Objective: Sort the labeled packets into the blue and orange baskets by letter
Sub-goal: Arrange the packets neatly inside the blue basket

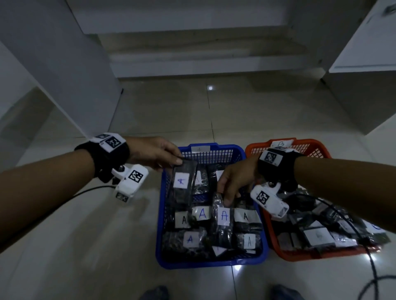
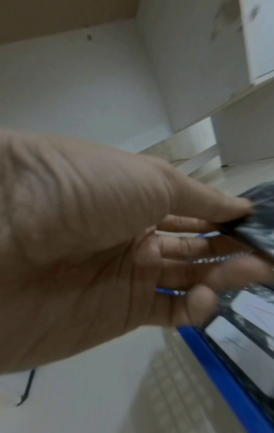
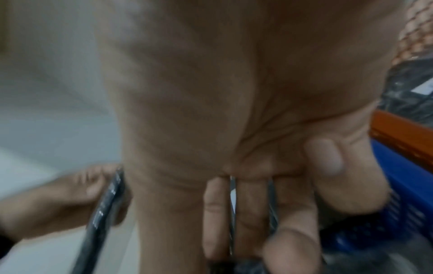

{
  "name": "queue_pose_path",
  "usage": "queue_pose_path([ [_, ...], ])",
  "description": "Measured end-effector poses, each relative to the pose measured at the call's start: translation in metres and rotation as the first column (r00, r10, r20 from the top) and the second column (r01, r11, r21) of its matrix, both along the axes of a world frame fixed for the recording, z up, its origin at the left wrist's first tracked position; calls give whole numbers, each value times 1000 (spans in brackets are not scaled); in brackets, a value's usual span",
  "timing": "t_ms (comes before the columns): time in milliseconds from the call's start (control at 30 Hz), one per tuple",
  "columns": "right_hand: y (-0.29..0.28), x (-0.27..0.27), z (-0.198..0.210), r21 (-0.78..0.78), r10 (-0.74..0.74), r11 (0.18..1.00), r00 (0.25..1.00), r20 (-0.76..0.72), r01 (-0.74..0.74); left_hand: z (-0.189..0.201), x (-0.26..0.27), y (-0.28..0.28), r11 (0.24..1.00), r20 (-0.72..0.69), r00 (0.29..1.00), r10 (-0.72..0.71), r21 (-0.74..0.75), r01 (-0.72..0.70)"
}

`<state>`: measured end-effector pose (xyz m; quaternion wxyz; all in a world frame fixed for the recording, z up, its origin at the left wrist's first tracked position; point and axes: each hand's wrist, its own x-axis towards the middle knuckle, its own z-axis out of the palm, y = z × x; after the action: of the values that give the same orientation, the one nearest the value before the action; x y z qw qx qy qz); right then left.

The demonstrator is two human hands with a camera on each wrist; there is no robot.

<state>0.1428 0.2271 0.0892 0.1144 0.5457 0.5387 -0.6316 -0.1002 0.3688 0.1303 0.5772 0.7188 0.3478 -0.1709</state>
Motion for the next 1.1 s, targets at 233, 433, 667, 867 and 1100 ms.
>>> queue_pose_path([
  [233,19,35,24,168,-446,880,895,-31,444,-8,12,20,892,77,965,251,370,-261],
  [433,36,16,-10,245,-634,754,773,29,609,-22,15,25,847,108,951,291,434,-309],
  [667,58,-23,-67,48,-723,690,691,-9,723,-49,0,23,865,91,909,407,282,-415],
  [867,71,-19,-101,52,-773,633,634,-22,773,-61,-4,22,879,95,905,415,216,-426],
  [1100,70,-17,-100,117,-822,569,569,30,814,-61,-6,22,903,79,949,305,293,-315],
])
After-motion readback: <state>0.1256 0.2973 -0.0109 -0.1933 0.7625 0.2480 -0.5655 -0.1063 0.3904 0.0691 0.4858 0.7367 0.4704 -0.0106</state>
